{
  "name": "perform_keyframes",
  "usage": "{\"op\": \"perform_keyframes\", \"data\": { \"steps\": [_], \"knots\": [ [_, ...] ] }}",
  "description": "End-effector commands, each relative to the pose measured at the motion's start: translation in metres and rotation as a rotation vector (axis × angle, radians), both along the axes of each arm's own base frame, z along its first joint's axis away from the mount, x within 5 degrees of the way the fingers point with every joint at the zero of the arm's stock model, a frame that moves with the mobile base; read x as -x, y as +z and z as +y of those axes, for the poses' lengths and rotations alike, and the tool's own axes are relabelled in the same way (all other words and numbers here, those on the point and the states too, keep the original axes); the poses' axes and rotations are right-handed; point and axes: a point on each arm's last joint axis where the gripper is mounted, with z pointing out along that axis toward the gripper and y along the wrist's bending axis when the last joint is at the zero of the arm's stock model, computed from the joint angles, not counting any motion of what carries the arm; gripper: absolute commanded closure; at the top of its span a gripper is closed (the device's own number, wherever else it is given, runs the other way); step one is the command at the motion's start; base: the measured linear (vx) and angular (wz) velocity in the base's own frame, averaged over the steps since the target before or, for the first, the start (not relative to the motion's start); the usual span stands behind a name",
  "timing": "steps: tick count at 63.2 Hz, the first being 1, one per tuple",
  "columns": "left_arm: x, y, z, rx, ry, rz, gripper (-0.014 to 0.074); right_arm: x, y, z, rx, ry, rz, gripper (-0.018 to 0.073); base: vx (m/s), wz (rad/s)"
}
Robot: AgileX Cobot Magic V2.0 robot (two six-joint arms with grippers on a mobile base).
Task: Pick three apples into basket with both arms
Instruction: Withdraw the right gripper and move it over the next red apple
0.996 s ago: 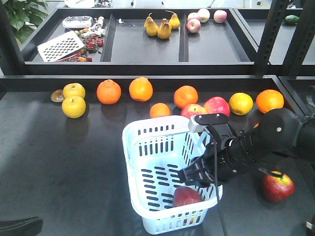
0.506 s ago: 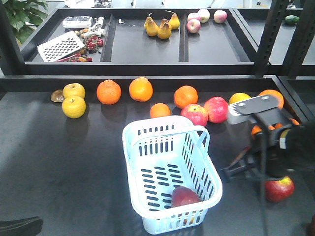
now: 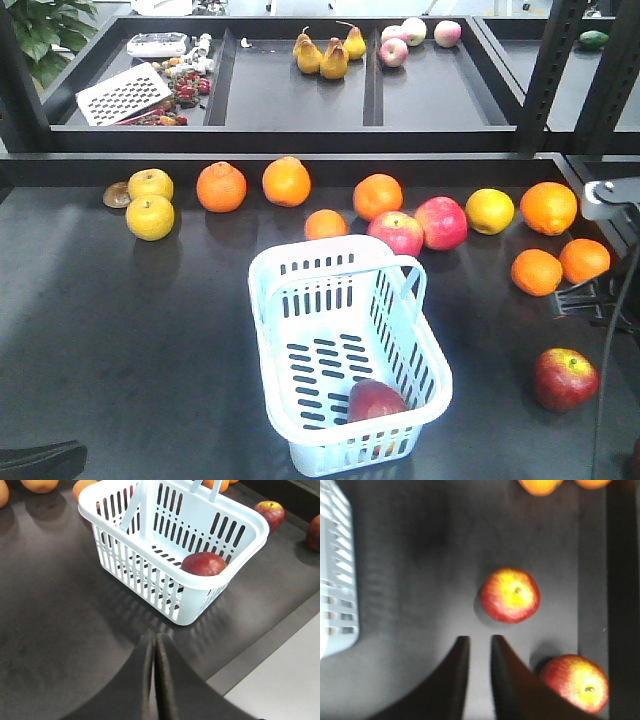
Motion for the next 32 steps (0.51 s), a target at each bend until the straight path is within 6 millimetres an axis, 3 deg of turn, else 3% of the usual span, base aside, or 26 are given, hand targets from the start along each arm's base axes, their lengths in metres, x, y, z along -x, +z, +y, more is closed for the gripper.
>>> {"op": "perform_keyframes", "data": {
  "steps": [1, 12, 16, 32],
  "knots": [
    [-0.004, 0.013, 0.000, 0.058, 0.036, -0.056, 0.0603, -0.018, 0.000, -0.017, -0.035, -0.004, -0.034, 0.0237, 0.00, 0.00],
    [-0.004, 0.013, 0.000, 0.058, 0.036, -0.056, 0.0603, -0.042, -0.028, -0.046, -0.076, -0.106, 0.107, -0.0090, 0.00, 0.00],
    [-0.004, 0.013, 0.000, 0.058, 0.036, -0.056, 0.0603, -0.049, -0.037, -0.052, -0.075, -0.116, 0.139, -0.0169, 0.00, 0.00],
    [-0.004, 0.013, 0.000, 0.058, 0.036, -0.055, 0.0603, -0.072, -0.056, -0.058, -0.065, -0.111, 0.188, -0.0145, 0.00, 0.00]
  ]
}}
